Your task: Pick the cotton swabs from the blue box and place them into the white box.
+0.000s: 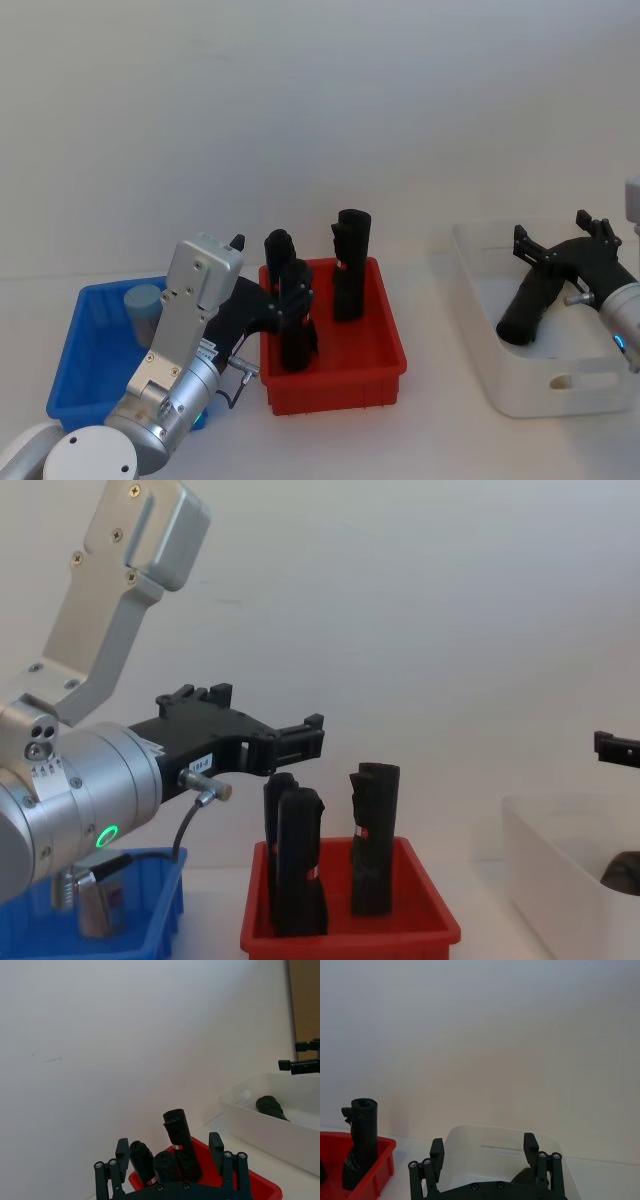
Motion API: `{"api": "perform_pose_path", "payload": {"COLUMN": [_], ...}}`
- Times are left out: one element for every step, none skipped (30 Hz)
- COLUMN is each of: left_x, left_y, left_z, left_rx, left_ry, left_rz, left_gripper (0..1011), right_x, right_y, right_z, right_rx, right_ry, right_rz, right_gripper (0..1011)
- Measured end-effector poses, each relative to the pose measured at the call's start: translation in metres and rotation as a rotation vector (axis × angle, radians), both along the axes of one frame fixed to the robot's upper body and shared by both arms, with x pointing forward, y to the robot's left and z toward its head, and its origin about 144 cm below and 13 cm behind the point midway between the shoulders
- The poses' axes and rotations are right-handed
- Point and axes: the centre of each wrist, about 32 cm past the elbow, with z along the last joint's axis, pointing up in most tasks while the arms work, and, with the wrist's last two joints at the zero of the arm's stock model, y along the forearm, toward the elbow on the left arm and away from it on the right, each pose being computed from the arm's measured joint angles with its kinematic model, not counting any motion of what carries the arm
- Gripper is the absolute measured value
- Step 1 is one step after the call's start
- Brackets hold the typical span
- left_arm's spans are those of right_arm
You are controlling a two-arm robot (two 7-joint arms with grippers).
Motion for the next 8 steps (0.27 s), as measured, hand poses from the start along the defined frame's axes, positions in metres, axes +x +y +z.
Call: {"api": "perform_pose_path", "payload": {"left_x": [0.0, 0.0, 0.0, 0.0, 0.0, 0.0, 0.0, 0.0], "left_y": [0.0, 0.0, 0.0, 0.0, 0.0, 0.0, 0.0, 0.0], "left_z": [0.0, 0.0, 0.0, 0.0, 0.0, 0.0, 0.0, 0.0], "left_rx": [0.0, 0.0, 0.0, 0.0, 0.0, 0.0, 0.0, 0.0], "left_ry": [0.0, 0.0, 0.0, 0.0, 0.0, 0.0, 0.0, 0.0], "left_rz": [0.0, 0.0, 0.0, 0.0, 0.0, 0.0, 0.0, 0.0], "left_gripper": [1004, 1004, 1004, 1004, 1004, 1004, 1004, 1004], "right_x": [0.0, 0.0, 0.0, 0.0, 0.0, 0.0, 0.0, 0.0], "right_y": [0.0, 0.0, 0.0, 0.0, 0.0, 0.0, 0.0, 0.0], "right_z": [0.0, 0.0, 0.0, 0.0, 0.0, 0.0, 0.0, 0.0], "right_rx": [0.0, 0.0, 0.0, 0.0, 0.0, 0.0, 0.0, 0.0], "right_ry": [0.0, 0.0, 0.0, 0.0, 0.0, 0.0, 0.0, 0.0], "right_rz": [0.0, 0.0, 0.0, 0.0, 0.0, 0.0, 0.0, 0.0], "right_gripper": [1002, 1002, 1002, 1002, 1002, 1001, 1002, 1002]}}
